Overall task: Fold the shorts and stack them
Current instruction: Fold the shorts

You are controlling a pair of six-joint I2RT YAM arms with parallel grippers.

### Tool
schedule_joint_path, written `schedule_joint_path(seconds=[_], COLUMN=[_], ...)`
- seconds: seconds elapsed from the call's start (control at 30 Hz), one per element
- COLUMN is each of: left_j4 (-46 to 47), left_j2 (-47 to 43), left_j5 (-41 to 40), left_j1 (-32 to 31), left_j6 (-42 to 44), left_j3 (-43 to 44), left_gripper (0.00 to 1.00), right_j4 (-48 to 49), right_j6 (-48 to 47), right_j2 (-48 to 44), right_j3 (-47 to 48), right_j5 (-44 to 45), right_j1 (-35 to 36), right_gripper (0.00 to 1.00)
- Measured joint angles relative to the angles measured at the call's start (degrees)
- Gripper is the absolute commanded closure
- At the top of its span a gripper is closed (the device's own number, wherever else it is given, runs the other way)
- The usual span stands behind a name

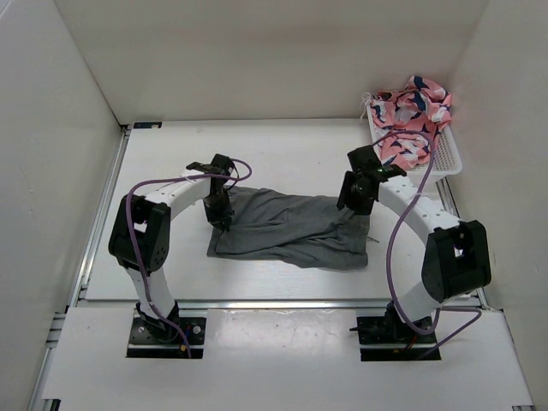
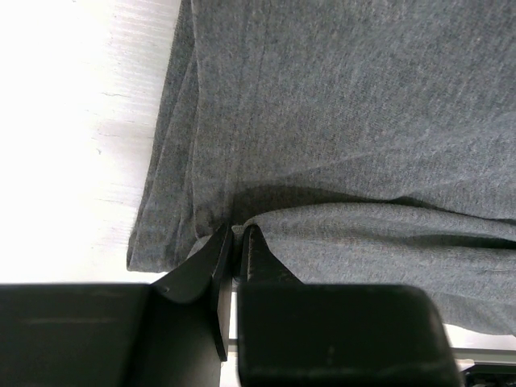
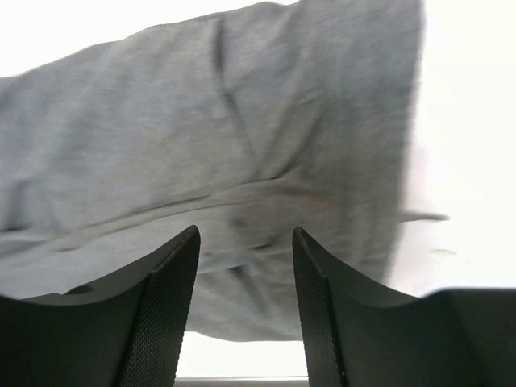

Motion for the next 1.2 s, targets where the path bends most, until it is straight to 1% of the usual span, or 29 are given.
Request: schedule_joint_path(seconds=[0.1, 0.13, 0.2, 0.37, 0.5, 0.63, 0.67, 0.7, 0.83, 0.93, 1.0, 1.03, 1.13, 1.2], left_j4=[-0.2, -0.2, -0.2, -0.7, -0.8, -0.9, -1.0, -1.1, -1.3, -1.4, -1.4, -1.4, -1.7, -1.9], left_j2=[0.0, 0.0, 0.0, 0.0, 0.0, -0.1, -0.1, -0.1, -0.1, -0.1, -0.1, -0.1, -0.1, -0.1], left_j5=[-0.1, -0.2, -0.3, -0.4, -0.6, -0.9, -1.0, -1.1, -1.4, -1.5, -1.6, -1.7, -1.9, -2.0], left_j1=[0.0, 0.1, 0.2, 0.6, 0.8, 0.8, 0.8, 0.8, 0.8, 0.8, 0.8, 0.8, 0.8, 0.8], left_j6=[0.0, 0.0, 0.1, 0.2, 0.2, 0.4, 0.4, 0.4, 0.5, 0.6, 0.6, 0.6, 0.6, 0.6], left_j3=[0.1, 0.1, 0.1, 0.2, 0.6, 0.7, 0.7, 0.7, 0.9, 1.4, 1.6, 1.7, 1.7, 1.8], left_gripper=[0.89, 0.89, 0.89, 0.89, 0.89, 0.89, 0.89, 0.89, 0.89, 0.89, 0.89, 0.89, 0.89, 0.89], right_j4=[-0.4, -0.4, -0.7, -0.8, 0.4, 1.6, 1.8, 1.9, 2.1, 2.1, 2.1, 2.1, 2.1, 2.1], right_j6=[-5.6, -7.1, -9.4, -14.9, -18.5, -21.1, -21.8, -22.6, -25.7, -27.3, -28.3, -28.7, -29.4, -29.7], right_j2=[0.8, 1.0, 1.2, 1.2, 1.2, 1.2, 1.2, 1.1, 1.2, 1.3, 1.5, 1.6, 2.4, 3.4], right_j3=[-0.6, -1.2, -2.8, -4.9, -5.6, -7.3, -7.6, -7.8, -7.9, -7.9, -7.9, -7.9, -7.9, -7.9], right_j5=[3.4, 4.2, 5.4, 4.8, 1.7, -3.3, -5.1, -7.0, -13.3, -15.4, -17.1, -18.0, -19.9, -20.2], right_j1=[-0.1, -0.2, -0.4, -0.5, -0.5, -1.0, -1.4, -1.9, -4.0, -4.7, -4.7, -4.7, -4.7, -4.7], right_gripper=[0.47, 0.43, 0.42, 0.41, 0.41, 0.41, 0.39, 0.36, 0.3, 0.3, 0.33, 0.38, 0.45, 0.48])
